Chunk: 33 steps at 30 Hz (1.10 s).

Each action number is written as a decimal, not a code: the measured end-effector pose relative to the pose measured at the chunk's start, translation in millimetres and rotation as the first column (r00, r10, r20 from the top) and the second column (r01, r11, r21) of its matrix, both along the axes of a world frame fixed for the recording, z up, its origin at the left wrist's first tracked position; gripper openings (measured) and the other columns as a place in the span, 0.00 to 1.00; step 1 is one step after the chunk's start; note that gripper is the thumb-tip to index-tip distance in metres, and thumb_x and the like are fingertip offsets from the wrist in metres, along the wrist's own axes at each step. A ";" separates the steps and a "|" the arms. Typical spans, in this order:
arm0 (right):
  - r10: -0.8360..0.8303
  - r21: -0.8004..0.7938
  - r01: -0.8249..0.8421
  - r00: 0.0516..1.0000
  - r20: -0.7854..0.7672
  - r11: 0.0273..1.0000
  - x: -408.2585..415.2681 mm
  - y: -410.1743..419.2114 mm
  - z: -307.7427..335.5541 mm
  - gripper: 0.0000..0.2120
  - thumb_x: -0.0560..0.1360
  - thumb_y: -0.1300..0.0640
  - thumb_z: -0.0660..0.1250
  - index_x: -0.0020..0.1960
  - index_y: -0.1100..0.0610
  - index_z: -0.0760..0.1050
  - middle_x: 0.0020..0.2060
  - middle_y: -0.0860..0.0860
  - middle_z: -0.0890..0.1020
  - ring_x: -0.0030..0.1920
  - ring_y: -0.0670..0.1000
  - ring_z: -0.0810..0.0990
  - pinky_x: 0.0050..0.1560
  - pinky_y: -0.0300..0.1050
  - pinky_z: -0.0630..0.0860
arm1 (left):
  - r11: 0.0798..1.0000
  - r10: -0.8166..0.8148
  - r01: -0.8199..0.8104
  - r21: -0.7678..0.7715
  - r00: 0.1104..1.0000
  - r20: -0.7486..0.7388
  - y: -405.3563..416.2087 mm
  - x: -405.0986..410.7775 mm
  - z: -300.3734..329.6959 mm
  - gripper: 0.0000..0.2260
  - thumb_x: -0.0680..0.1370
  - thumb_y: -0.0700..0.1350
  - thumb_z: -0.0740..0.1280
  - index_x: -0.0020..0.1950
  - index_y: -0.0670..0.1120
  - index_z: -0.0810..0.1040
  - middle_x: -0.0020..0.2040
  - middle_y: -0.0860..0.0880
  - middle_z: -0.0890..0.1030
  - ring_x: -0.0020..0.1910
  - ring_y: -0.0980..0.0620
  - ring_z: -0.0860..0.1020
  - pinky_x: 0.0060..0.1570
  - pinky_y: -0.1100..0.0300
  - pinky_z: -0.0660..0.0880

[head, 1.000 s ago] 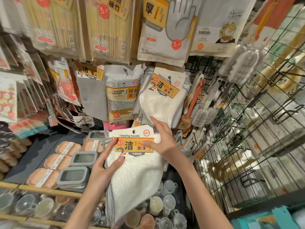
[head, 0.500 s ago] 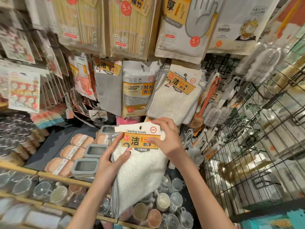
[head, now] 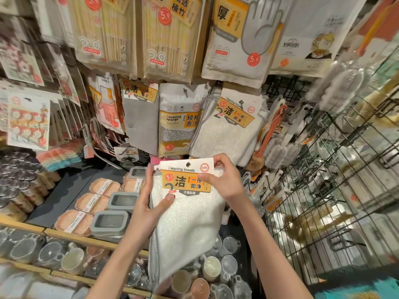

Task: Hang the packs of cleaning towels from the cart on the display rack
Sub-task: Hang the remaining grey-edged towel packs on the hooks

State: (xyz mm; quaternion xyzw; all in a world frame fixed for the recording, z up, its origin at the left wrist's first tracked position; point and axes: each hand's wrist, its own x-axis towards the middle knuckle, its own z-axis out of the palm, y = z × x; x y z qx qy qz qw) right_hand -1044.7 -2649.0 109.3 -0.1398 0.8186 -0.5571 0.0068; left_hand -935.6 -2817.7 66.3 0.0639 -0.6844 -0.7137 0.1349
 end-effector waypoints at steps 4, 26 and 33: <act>-0.008 -0.045 0.006 0.999 -0.048 0.999 -11.6 8.5 10.5 0.15 0.67 0.62 0.75 0.44 0.55 0.69 0.42 0.44 0.79 0.46 0.39 0.75 0.40 0.26 0.69 | 0.997 0.014 -0.016 -0.072 1.000 -0.020 2.7 -13.6 11.8 0.42 0.69 0.51 0.73 0.68 0.77 0.49 0.67 0.77 0.59 0.66 0.79 0.59 0.69 0.61 0.59; -0.111 -0.099 0.101 0.989 -0.096 0.990 -57.2 26.5 41.1 0.15 0.71 0.60 0.72 0.48 0.48 0.67 0.45 0.44 0.74 0.49 0.37 0.73 0.43 0.31 0.75 | 0.995 0.056 -0.060 -0.075 0.997 -0.050 8.3 -56.7 12.6 0.19 0.71 0.59 0.69 0.61 0.71 0.71 0.63 0.73 0.71 0.64 0.74 0.66 0.62 0.60 0.65; -0.194 -0.119 0.173 0.960 -0.203 0.978 -65.4 26.4 45.2 0.16 0.70 0.63 0.72 0.50 0.53 0.68 0.43 0.42 0.74 0.42 0.27 0.70 0.40 0.21 0.66 | 0.995 0.092 -0.096 -0.042 0.992 -0.089 14.1 -56.7 9.3 0.19 0.72 0.52 0.74 0.58 0.66 0.72 0.60 0.73 0.71 0.65 0.72 0.66 0.67 0.58 0.62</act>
